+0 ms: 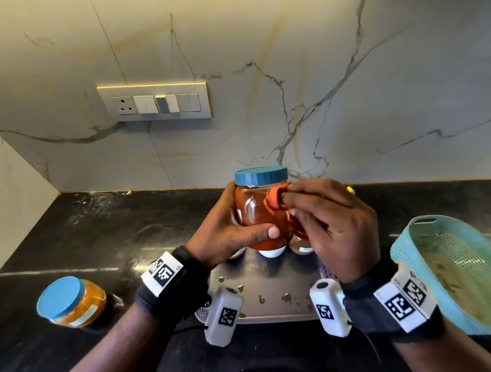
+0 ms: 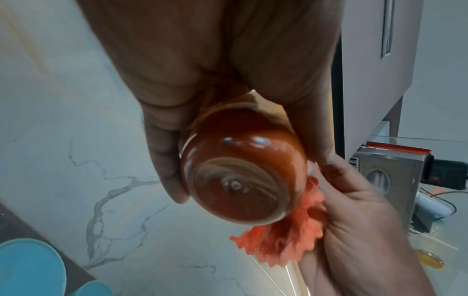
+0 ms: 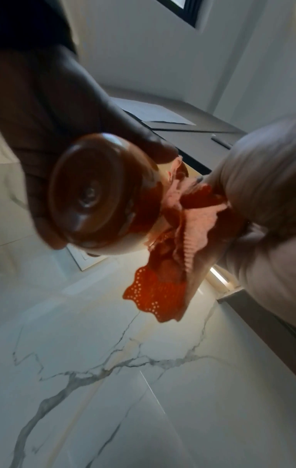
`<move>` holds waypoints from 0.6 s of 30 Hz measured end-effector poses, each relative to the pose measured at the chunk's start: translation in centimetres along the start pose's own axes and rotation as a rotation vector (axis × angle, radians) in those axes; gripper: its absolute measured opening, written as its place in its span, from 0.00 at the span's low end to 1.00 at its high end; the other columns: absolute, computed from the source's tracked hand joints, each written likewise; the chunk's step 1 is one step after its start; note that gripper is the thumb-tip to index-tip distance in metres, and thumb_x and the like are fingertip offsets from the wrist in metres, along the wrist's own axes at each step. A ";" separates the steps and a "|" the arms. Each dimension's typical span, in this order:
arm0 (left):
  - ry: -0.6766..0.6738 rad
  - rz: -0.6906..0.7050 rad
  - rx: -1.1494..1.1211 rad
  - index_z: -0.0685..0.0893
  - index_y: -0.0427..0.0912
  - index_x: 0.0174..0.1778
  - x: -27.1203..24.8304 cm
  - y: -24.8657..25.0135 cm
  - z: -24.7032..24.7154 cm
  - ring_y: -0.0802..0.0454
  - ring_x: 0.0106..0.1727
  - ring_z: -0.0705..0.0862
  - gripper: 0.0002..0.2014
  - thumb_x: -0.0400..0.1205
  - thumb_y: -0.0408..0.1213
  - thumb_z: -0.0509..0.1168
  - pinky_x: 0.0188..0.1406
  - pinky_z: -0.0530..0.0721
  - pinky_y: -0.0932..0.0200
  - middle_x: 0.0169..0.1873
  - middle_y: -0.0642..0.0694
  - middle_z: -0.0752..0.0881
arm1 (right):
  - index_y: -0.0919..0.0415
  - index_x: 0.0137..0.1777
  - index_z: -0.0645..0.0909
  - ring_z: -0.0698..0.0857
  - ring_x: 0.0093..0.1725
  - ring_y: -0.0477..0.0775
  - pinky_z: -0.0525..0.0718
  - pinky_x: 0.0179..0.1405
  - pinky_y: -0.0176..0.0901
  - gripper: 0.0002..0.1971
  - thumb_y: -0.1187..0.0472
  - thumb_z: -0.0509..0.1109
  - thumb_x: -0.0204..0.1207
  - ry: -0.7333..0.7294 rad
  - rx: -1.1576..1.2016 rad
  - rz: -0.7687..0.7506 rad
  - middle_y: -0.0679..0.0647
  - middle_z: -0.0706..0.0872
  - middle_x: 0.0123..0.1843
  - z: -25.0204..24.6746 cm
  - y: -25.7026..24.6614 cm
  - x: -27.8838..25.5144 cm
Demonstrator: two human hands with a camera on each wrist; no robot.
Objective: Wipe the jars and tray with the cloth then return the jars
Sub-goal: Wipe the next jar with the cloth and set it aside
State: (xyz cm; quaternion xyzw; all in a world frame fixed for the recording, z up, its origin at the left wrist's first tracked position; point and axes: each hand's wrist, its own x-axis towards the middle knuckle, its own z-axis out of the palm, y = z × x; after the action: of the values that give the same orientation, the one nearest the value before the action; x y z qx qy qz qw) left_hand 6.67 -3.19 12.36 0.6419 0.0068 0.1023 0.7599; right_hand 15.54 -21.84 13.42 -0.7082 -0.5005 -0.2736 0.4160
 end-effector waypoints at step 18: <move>-0.024 -0.001 0.039 0.76 0.44 0.69 1.3 -0.5 0.0 0.52 0.61 0.89 0.40 0.64 0.47 0.87 0.57 0.88 0.54 0.59 0.53 0.91 | 0.64 0.59 0.90 0.88 0.59 0.52 0.86 0.62 0.43 0.11 0.70 0.74 0.79 0.074 0.052 0.077 0.57 0.89 0.58 0.2 0.9 1.7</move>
State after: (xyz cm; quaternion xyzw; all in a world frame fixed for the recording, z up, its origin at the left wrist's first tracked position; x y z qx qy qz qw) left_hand 8.04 -3.09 12.09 0.6576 -0.0001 0.0941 0.7475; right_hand 16.94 -21.05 14.40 -0.7054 -0.4639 -0.2703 0.4628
